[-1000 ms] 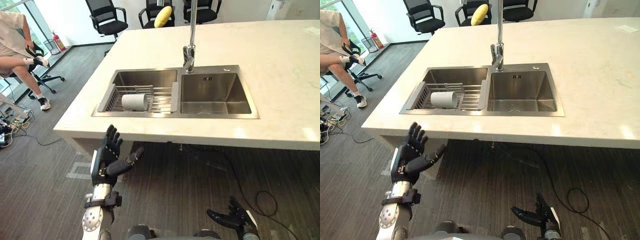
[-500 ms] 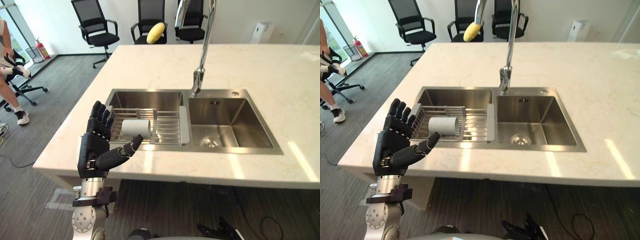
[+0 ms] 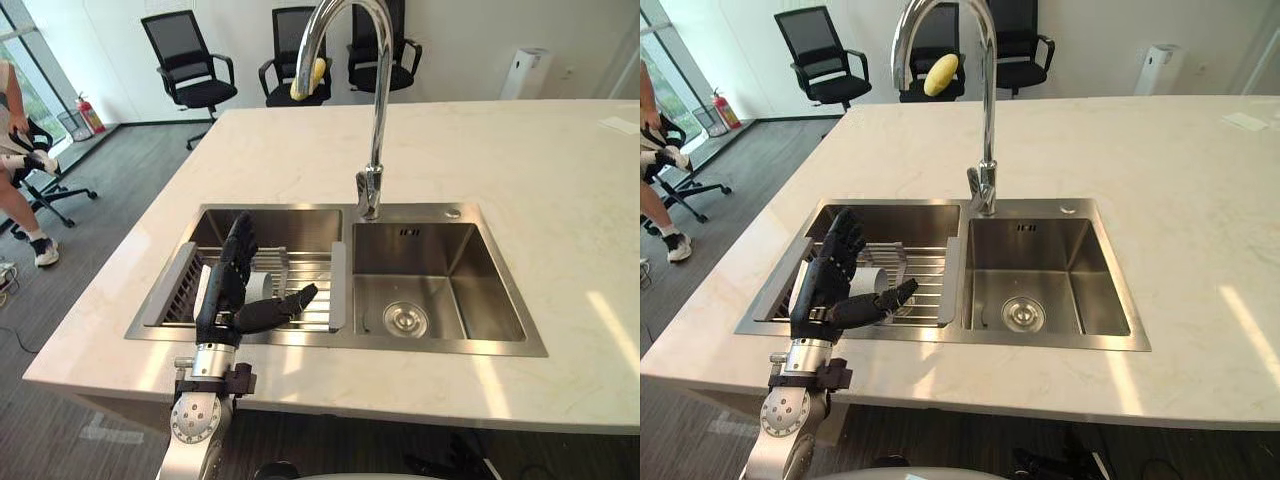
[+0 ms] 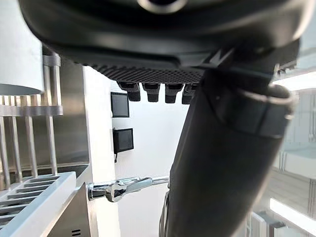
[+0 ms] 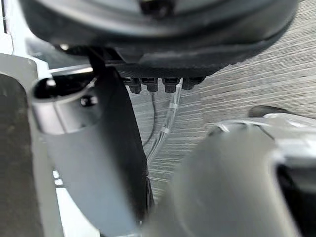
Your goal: Walk over to the sink, pick up the cup, carry it to the dishwasher, place the cup inside the dishwasher, then close the dishwasher door
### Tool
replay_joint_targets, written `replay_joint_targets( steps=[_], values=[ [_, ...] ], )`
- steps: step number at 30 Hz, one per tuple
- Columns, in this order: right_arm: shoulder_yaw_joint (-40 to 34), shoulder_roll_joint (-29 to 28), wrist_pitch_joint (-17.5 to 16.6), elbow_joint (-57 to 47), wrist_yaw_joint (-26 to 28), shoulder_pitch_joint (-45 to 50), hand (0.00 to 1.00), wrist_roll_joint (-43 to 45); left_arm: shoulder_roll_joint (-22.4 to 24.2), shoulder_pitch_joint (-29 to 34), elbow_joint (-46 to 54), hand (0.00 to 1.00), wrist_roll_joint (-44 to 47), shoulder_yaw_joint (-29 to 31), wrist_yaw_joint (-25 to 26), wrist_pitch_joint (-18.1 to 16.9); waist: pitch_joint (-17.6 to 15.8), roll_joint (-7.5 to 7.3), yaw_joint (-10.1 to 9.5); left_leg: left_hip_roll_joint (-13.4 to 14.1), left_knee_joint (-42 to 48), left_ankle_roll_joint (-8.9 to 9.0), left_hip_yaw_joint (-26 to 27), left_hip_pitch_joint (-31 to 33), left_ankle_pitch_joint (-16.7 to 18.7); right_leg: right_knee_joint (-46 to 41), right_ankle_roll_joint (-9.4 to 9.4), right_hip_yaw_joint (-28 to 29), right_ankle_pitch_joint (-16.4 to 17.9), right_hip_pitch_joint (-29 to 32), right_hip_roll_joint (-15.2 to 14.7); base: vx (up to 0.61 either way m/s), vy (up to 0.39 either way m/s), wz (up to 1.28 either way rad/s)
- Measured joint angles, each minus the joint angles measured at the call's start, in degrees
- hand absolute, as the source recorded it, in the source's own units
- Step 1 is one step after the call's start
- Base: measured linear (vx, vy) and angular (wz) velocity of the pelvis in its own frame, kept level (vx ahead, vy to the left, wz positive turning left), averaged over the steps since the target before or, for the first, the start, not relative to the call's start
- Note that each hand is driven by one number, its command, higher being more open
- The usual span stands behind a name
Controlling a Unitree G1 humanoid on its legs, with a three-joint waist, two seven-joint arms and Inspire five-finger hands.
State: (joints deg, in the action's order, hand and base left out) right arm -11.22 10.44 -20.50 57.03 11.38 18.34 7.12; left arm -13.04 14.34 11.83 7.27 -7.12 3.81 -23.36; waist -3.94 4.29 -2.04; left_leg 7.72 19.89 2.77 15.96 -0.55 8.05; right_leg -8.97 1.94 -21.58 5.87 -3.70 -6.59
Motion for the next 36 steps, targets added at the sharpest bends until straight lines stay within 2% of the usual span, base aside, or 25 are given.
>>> replay_joint_targets(
  steps=[2,6,8,13,18,26,36],
  values=[
    [-1.02,0.01,0.23,0.57,0.25,-0.44,1.0,-0.04,-0.93,-2.48,0.53,1.0,-3.07,-0.05,-0.04,-0.15,0.51,1.27,0.17,-1.42,-10.29,-0.26,-1.97,-3.39,-1.45,2.16,0.14,-0.96,-1.44,0.5,0.79,0.04,0.03,0.17],
    [-2.19,-0.41,0.46,2.07,0.14,-2.06,1.0,-0.4,-4.23,-5.23,0.0,1.0,-4.3,-0.94,0.1,2.24,0.28,0.93,0.59,-2.79,-14.35,-0.79,-2.27,-4.79,-3.41,3.17,0.29,-0.93,-2.65,0.43,0.84,-0.04,0.048,0.03],
    [-2.48,-0.5,0.46,2.04,0.18,-2.51,1.0,-0.56,-5.56,-6.73,-0.92,1.0,-5.03,-2.61,0.21,4.69,0.34,1.01,0.95,-3.75,-16.27,-1.39,-2.57,-5.48,-5.19,4.5,0.42,-0.69,-3.93,-0.03,0.47,-0.1,0.038,0.0],
    [-2.31,-1.82,0.48,2.06,0.81,-2.1,1.0,-0.85,-6.62,-7.52,-1.99,1.0,-7.42,-3.34,2.06,8.73,0.3,1.19,1.75,-2.95,-20.67,-0.91,-2.95,-7.14,-6.8,8.04,-0.5,-0.22,-5.78,-0.73,2.45,-0.15,-0.009,-0.01],
    [-2.11,-1.95,1.0,1.0,0.96,-0.44,1.0,-2.3,-9.18,-8.19,-8.52,1.0,-11.8,-1.42,4.68,11.6,-0.25,0.58,2.96,-2.26,-20.98,0.39,-2.67,-7.2,-6.11,12.58,-0.94,3.1,-8.37,-2.17,4.04,-0.12,-0.018,-0.06],
    [-1.87,-1.94,2.38,-0.54,1.53,0.56,1.0,-2.95,-12.59,-12.74,-15.61,1.0,-13.03,2.6,6.68,13.56,-0.14,0.22,3.26,-1.22,-21.24,1.87,-2.69,-7.13,-6.46,13.89,-1.63,4.71,-9.58,-2.22,5.77,0.05,-0.017,-0.09],
    [-1.83,-1.78,3.62,-2.63,2.42,0.23,1.0,-4.42,-17.85,-19.51,-21.53,1.0,-15.44,7.09,10.17,16.59,-0.25,-0.71,3.44,-0.94,-21.74,1.63,-2.49,-8.09,-6.99,13.79,-2.55,5.47,-9.34,-2.51,6.66,0.09,0.016,-0.03]
  ],
)
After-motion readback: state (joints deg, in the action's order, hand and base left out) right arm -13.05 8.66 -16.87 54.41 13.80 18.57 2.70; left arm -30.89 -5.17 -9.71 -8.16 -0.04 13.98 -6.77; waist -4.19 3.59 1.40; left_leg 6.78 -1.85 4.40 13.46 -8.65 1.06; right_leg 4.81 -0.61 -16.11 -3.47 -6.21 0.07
